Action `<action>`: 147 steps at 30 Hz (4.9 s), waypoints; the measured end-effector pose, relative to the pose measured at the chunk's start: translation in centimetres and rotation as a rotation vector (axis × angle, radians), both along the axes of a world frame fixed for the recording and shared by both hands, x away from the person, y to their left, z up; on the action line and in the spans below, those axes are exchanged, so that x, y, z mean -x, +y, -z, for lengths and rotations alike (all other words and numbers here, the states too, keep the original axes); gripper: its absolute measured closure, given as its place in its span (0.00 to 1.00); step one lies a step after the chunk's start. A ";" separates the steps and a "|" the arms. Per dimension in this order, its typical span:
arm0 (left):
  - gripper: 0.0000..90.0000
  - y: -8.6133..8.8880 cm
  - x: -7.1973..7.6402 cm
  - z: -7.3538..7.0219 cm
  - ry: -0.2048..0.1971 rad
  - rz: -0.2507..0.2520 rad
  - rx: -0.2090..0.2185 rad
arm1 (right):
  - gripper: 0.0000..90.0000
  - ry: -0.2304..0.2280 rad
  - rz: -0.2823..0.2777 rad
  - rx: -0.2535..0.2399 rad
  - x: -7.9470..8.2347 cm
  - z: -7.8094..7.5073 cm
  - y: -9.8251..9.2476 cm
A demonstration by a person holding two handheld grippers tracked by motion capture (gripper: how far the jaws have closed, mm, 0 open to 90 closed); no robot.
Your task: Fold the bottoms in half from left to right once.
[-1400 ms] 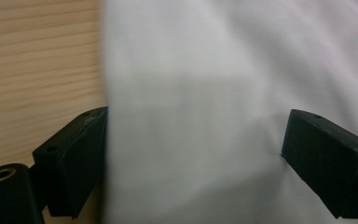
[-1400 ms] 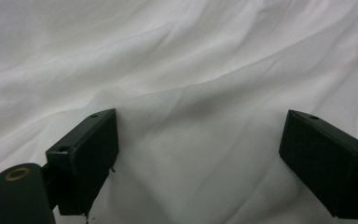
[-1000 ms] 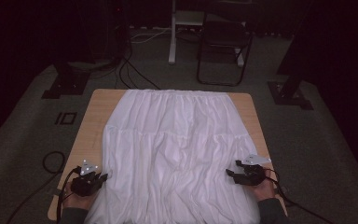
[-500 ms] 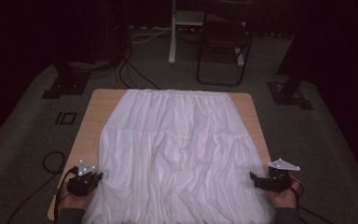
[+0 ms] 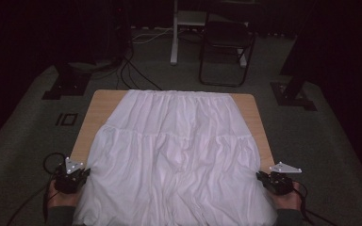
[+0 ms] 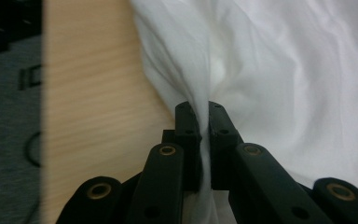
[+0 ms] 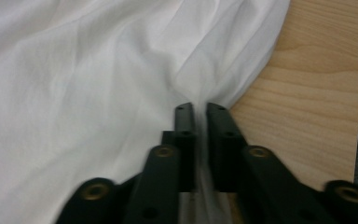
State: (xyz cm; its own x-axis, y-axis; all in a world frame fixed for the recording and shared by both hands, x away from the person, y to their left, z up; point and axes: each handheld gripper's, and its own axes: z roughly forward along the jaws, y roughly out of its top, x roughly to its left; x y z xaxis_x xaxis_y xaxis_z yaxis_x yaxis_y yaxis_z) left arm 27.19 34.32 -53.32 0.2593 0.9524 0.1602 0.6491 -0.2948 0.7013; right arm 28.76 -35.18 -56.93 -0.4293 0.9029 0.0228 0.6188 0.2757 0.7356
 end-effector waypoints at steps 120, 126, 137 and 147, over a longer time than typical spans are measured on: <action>0.94 -20.0 -11.3 1.2 0.066 0.269 -0.118 | 0.94 0.016 0.033 -0.011 -5.5 -0.5 3.4; 0.94 -18.0 -17.3 0.9 0.068 0.142 -0.173 | 0.94 0.022 0.009 -0.026 -9.0 -0.6 5.7; 0.71 -16.3 -19.7 0.7 0.056 0.063 -0.090 | 0.75 0.017 0.057 0.013 -13.1 -1.1 8.2; 0.57 -13.4 -11.3 -2.7 -0.057 0.153 0.113 | 0.42 -0.122 -0.078 -0.040 -7.9 -5.6 12.3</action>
